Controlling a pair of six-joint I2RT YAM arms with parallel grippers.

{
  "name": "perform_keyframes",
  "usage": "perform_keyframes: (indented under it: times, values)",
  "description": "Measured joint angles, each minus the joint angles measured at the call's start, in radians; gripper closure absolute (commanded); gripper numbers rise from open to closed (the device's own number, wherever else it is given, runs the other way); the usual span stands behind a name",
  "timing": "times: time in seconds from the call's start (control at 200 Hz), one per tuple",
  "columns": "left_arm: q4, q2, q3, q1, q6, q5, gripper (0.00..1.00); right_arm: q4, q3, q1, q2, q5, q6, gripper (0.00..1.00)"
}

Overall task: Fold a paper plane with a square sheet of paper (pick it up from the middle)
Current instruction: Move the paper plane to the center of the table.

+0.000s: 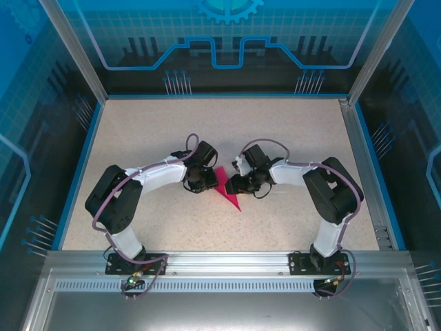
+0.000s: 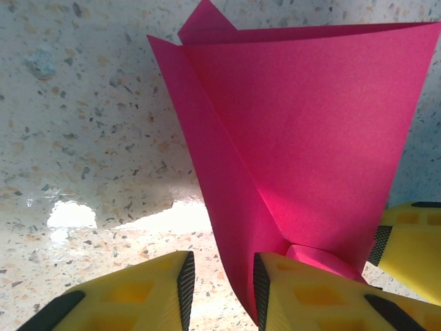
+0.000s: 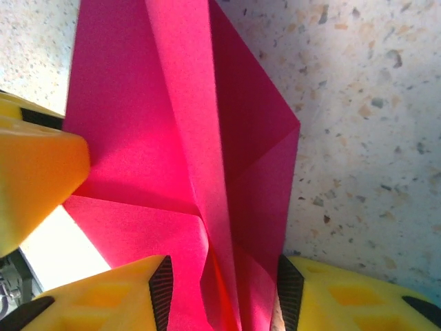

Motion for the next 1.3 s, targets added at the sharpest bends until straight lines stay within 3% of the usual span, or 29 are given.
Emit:
perform_keyframes:
  times: [0.165, 0.46, 0.59, 0.71, 0.79, 0.955, 1.295]
  values:
    - [0.0, 0.0, 0.0, 0.0, 0.0, 0.0, 0.69, -0.002, 0.0, 0.032, -0.002, 0.006, -0.003, 0.67]
    - [0.005, -0.001, -0.013, 0.0, 0.0, -0.008, 0.7, -0.095, 0.039, 0.119, -0.01, 0.15, -0.03, 0.73]
    - [0.014, -0.011, -0.031, 0.0, -0.001, -0.016, 0.7, -0.152, 0.087, 0.167, -0.008, 0.219, -0.036, 0.87]
    - [0.023, -0.074, -0.076, 0.0, -0.005, -0.047, 0.67, -0.23, 0.16, 0.214, 0.008, 0.321, -0.037, 0.93]
    - [0.029, -0.143, -0.106, 0.0, -0.016, -0.085, 0.62, -0.301, 0.219, 0.236, 0.014, 0.411, -0.023, 0.93]
    - [0.031, -0.31, -0.151, 0.0, -0.034, -0.187, 0.6, -0.415, 0.325, 0.229, 0.015, 0.577, 0.01, 0.93]
    - [0.018, -0.453, -0.229, 0.035, -0.057, -0.307, 0.57, -0.521, 0.509, 0.121, 0.171, 0.672, 0.086, 0.91]
